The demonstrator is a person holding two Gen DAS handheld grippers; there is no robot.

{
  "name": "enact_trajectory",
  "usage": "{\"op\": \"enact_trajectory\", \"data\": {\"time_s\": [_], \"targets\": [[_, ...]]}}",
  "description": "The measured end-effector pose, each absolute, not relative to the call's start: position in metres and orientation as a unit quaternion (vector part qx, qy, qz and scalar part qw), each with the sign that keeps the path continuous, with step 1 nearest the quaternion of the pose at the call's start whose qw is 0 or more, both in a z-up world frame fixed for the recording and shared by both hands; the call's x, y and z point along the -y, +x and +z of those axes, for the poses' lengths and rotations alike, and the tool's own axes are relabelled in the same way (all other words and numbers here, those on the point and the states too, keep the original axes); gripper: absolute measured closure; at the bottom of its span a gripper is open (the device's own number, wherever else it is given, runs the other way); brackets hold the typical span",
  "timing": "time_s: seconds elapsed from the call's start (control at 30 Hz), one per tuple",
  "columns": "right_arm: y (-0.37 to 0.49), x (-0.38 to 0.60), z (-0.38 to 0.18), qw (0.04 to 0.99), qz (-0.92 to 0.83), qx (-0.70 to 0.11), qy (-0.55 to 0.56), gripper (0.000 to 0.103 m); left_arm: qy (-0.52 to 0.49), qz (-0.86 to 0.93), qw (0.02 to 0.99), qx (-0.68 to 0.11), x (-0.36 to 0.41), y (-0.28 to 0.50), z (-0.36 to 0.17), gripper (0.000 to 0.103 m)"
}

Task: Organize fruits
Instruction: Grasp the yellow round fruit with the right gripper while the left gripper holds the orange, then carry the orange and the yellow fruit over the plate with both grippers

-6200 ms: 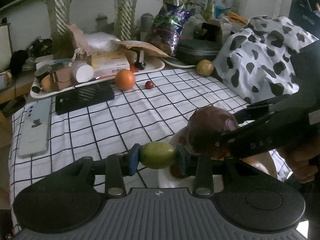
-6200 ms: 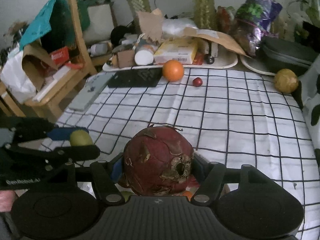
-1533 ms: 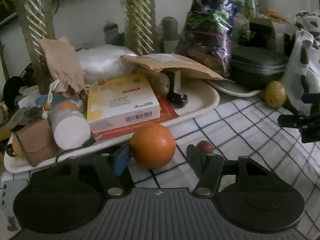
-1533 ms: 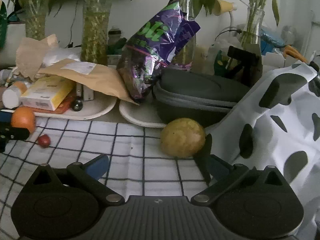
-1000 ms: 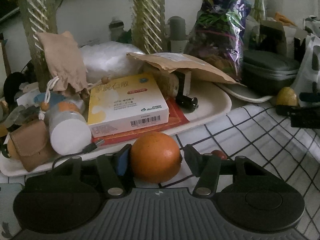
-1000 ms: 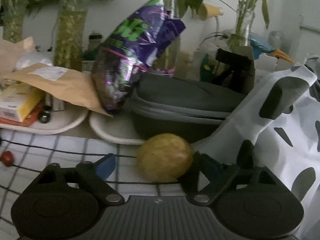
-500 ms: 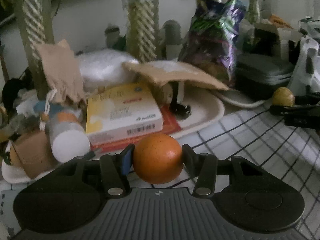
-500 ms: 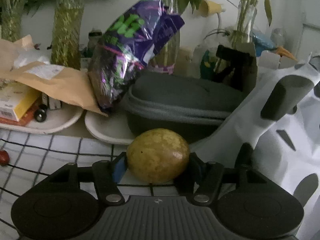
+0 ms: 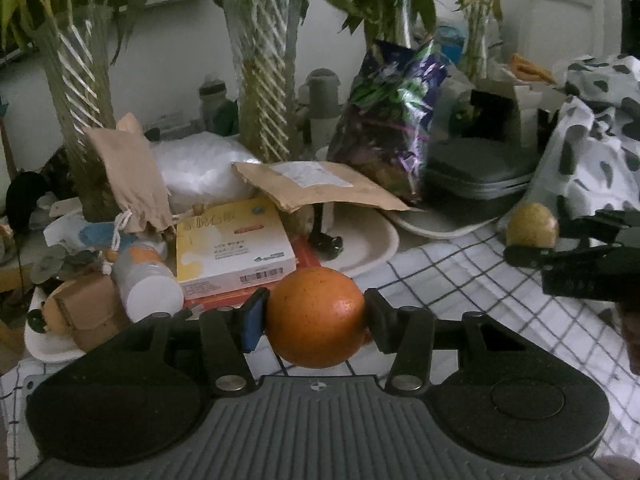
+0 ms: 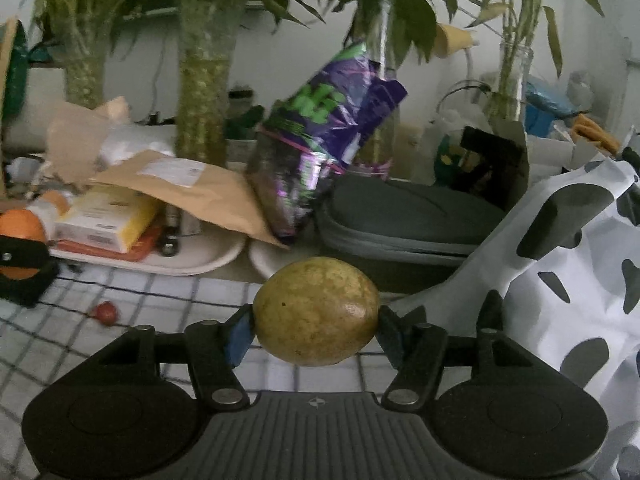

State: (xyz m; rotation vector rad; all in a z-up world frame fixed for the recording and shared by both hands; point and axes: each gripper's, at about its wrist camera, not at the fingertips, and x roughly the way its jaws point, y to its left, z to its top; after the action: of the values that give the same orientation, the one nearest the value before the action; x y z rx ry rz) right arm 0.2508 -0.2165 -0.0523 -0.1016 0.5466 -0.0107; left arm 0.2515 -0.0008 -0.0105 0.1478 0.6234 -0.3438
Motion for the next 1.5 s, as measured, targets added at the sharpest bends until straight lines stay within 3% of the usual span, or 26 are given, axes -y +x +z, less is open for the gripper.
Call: {"op": "enact_trajectory", "data": {"time_s": [0.6,1.5], "targets": [[0.147,0.185,-0.018,0.955,0.101,-0.273,-0.05,0.037,0.075,-0.189,0.926,-0.319,-0.004,0.158,0.009,0.054],[0.038,0.151,-0.018,0.939,0.148,-0.307,-0.052,0.037,0.072,-0.24,0.902,-0.351,0.008,0.04,0.004,0.054]]}}
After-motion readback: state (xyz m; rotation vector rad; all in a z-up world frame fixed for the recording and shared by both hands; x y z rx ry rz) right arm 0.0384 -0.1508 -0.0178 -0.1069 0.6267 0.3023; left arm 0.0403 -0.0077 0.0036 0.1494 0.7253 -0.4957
